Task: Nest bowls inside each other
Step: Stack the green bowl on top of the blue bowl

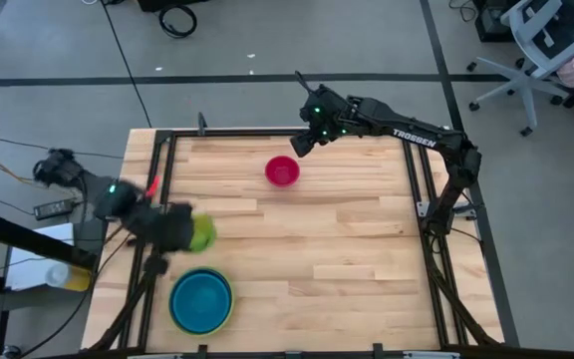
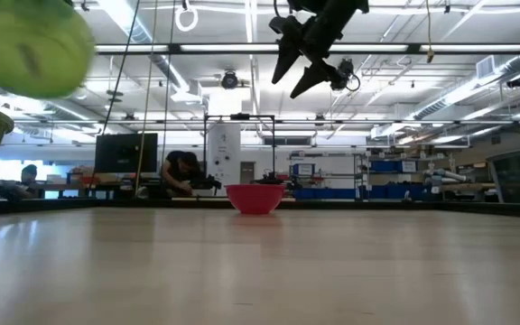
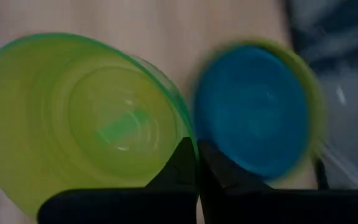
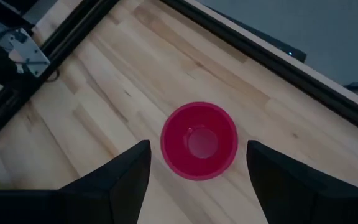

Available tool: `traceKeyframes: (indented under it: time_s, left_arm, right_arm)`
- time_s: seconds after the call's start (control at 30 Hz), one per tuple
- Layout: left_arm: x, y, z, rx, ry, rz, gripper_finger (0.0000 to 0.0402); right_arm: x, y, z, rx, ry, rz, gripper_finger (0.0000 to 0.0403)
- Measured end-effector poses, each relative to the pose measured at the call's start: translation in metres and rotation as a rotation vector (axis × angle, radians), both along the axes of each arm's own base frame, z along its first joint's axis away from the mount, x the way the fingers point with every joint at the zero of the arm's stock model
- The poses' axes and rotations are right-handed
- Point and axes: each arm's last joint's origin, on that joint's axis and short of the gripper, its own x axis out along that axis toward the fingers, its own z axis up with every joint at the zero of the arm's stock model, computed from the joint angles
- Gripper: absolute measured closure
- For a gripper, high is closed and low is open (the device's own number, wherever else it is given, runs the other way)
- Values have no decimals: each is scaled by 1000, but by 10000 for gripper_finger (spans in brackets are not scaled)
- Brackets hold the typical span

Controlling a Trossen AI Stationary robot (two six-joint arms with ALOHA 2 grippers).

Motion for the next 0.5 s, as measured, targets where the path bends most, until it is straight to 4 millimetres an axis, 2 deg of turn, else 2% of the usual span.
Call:
traceKeyframes:
  time_s: [0.13, 0.23, 0.37, 0.5]
  left_arm:
    - [-9, -46, -3, 23, -77, -224, 401]
    - [-5, -75, -9, 7, -103, -273, 401]
    - [1, -105, -25, 14, -73, -314, 401]
    - [3, -125, -46, 78, 14, -361, 401]
  right_arm:
    - [1, 2, 0, 17, -12, -14, 135]
    - [2, 4, 0, 29, -17, -23, 135]
    - [3, 6, 0, 42, -21, -32, 135]
    - [3, 7, 0, 67, -31, -42, 135]
